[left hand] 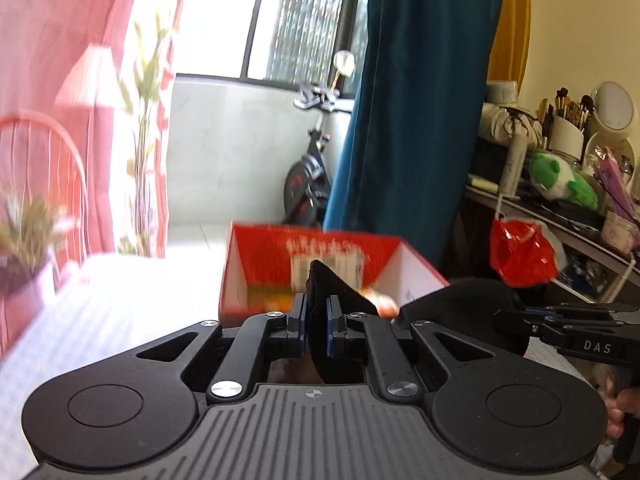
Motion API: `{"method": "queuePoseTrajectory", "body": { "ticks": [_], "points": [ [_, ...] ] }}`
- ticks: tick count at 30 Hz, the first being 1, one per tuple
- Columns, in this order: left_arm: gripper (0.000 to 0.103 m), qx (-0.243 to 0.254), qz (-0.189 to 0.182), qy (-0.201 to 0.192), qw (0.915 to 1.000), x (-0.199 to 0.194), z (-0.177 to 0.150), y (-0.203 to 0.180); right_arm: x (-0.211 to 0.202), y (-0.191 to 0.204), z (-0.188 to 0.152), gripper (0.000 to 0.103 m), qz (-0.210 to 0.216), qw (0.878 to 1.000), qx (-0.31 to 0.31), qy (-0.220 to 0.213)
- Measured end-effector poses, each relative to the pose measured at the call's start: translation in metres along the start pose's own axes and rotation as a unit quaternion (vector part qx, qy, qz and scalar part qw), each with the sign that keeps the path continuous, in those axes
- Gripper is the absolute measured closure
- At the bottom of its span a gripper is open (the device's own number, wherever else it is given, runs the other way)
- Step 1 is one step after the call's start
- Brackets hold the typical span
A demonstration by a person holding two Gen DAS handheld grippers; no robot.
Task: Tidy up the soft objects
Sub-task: 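Carry the eye mask over the red box and open the right tool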
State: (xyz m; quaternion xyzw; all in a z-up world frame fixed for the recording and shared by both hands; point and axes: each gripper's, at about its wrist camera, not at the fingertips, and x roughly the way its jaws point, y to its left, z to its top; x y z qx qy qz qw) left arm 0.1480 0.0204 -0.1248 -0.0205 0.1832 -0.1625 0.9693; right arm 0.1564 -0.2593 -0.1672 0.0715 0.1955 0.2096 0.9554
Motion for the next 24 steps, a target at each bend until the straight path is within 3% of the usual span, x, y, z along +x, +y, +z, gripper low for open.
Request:
{"method": "queuePoseTrajectory", "body": {
  "ticks": [12, 24],
  "points": [
    [0.093, 0.088, 0.053, -0.018, 0.9945, 0.102, 0.068, -0.007, 0.107, -0.034, 0.066, 0.093, -0.043, 0.996, -0.056, 0.048],
    [0.092, 0.103, 0.068, 0.052, 0.9910, 0.210, 0.079, 0.012, 0.206, -0.067, 0.092, 0.093, -0.092, 0.986, -0.088, 0.104]
  ]
}}
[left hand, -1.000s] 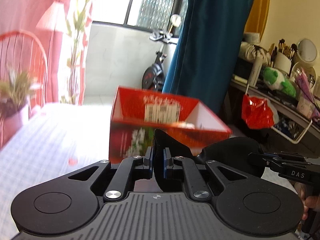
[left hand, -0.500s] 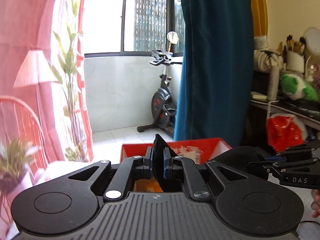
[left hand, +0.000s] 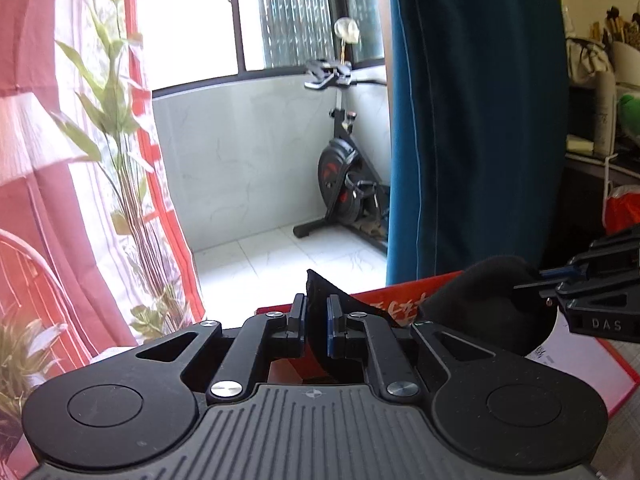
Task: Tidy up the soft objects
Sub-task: 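Carry the eye mask over the red box and open the right tool, then move the right tool back to the bag of green cables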
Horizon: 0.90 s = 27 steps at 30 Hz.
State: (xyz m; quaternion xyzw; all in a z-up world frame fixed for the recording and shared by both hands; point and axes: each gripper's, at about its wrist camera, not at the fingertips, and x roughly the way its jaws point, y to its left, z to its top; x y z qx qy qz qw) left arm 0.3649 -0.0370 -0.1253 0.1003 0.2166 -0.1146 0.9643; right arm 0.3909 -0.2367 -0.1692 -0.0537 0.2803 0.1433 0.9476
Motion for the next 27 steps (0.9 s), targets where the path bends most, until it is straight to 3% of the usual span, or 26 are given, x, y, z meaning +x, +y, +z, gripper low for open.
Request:
{"method": "queuePoseTrajectory", "body": {
  "ticks": [6, 11, 13, 15, 27],
  "points": [
    [0.092, 0.011, -0.010, 0.037, 0.9992, 0.030, 0.000, 0.000, 0.031, -0.006, 0.004, 0.092, -0.011, 0.999, -0.006, 0.040],
    [0.082, 0.028, -0.012, 0.061, 0.9977, 0.044, -0.005, -0.003, 0.046, -0.010, -0.001, 0.086, -0.029, 0.998, -0.005, 0.063],
    [0.056, 0.037, -0.006, 0.065, 0.9971, 0.044, -0.007, -0.004, 0.046, -0.012, -0.003, 0.079, -0.040, 0.997, -0.002, 0.066],
    [0.045, 0.037, -0.006, 0.062, 0.9974, 0.041, -0.010, -0.003, 0.045, -0.014, -0.005, 0.070, -0.045, 0.997, -0.001, 0.069],
    [0.044, -0.004, -0.032, 0.063, 0.9975, -0.015, -0.010, 0.004, -0.007, -0.001, -0.014, 0.068, -0.032, 0.998, -0.011, 0.051]
  ]
}}
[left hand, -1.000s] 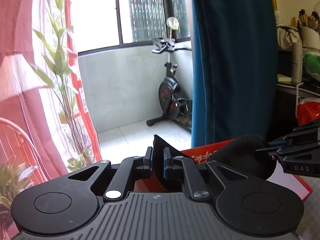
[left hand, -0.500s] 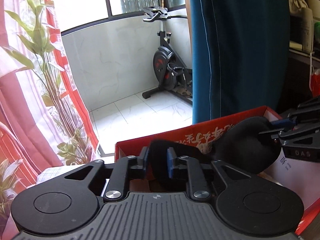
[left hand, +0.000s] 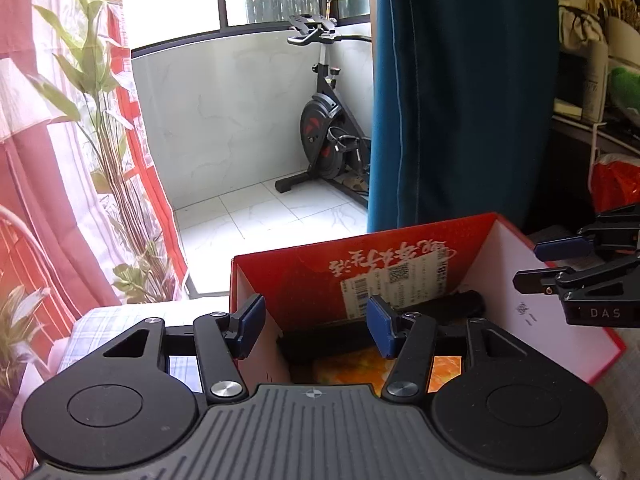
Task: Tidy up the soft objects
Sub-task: 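Move the right tool back to the bag of green cables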
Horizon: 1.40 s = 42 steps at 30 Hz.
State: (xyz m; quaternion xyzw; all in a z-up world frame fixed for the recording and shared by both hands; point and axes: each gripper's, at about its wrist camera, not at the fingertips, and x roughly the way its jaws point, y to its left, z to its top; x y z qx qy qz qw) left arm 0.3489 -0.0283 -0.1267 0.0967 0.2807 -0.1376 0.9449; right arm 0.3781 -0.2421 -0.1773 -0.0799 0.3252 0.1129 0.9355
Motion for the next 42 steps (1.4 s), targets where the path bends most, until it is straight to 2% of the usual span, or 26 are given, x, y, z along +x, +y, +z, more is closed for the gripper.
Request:
{"method": "queuePoseTrajectory", "body": {
  "ticks": [9, 13, 21, 30, 42],
  "points": [
    [0.044, -0.008, 0.011, -0.011, 0.9999, -0.061, -0.030, -0.005, -0.058, 0.026, -0.020, 0.068, 0.029, 0.999, -0.011, -0.035],
    [0.044, -0.029, 0.002, 0.000, 0.9996, -0.083, -0.052, -0.007, -0.077, 0.039, -0.035, 0.068, 0.041, 0.998, -0.016, -0.040],
    [0.044, -0.038, -0.020, 0.034, 0.9985, -0.116, -0.098, -0.024, -0.116, 0.065, -0.076, 0.069, 0.072, 0.996, -0.019, -0.041],
    [0.044, -0.068, -0.054, 0.066, 0.9940, -0.132, -0.152, -0.035, -0.143, 0.079, -0.136, 0.069, 0.107, 0.994, 0.019, -0.025],
    [0.045, -0.117, -0.089, 0.114, 0.9826, -0.123, -0.204, -0.048, -0.137, 0.097, -0.205, 0.069, 0.120, 0.990, 0.072, 0.021]
  ]
}}
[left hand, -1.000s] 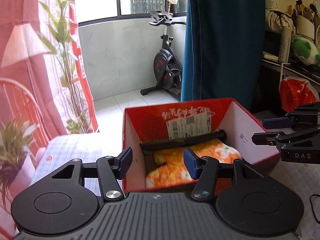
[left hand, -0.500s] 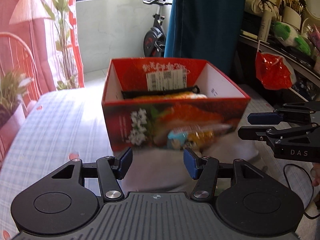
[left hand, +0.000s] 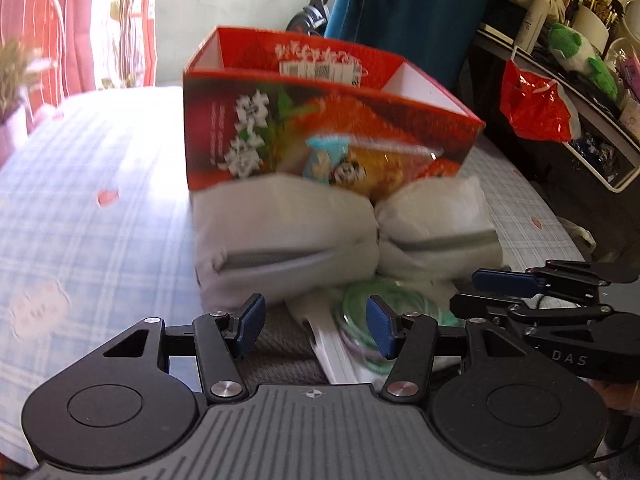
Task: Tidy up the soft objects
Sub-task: 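Move the right tool back to the bag of green cables, then grasp the clear bag of green cables with the right tool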
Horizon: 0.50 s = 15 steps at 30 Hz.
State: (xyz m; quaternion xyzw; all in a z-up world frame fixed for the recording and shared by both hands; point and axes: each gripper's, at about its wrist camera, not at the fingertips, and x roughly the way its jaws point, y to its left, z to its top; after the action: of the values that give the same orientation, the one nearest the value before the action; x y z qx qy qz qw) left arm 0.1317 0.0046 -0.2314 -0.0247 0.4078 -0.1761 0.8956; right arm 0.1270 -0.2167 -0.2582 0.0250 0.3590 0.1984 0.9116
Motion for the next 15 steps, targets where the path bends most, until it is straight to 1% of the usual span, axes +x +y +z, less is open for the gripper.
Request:
{"method": "queuePoseTrajectory", "body": {
  "ticks": [5, 7, 8, 13, 15],
  "points": [
    [0.046, -0.014, -0.018, 0.011, 0.9997, 0.004, -0.015, -0.001, -0.002, 0.000, -0.021, 0.069, -0.008, 1.000, 0.009, 0.002],
    [0.051, -0.023, -0.028, 0.015, 0.9992, 0.008, -0.018, -0.001, -0.003, -0.002, -0.027, 0.068, -0.008, 1.000, 0.018, -0.001],
    [0.051, -0.026, -0.030, 0.016, 0.9991, 0.009, -0.019, -0.001, -0.003, -0.004, -0.030, 0.067, -0.007, 1.000, 0.025, -0.003],
    [0.051, -0.040, -0.034, 0.015, 0.9985, 0.012, -0.025, 0.001, -0.001, -0.011, -0.037, 0.065, -0.005, 0.998, 0.053, -0.021],
    [0.052, -0.038, -0.031, 0.013, 0.9987, 0.013, -0.025, 0.002, -0.001, -0.015, -0.041, 0.065, 0.002, 0.998, 0.066, -0.024]
  ]
}}
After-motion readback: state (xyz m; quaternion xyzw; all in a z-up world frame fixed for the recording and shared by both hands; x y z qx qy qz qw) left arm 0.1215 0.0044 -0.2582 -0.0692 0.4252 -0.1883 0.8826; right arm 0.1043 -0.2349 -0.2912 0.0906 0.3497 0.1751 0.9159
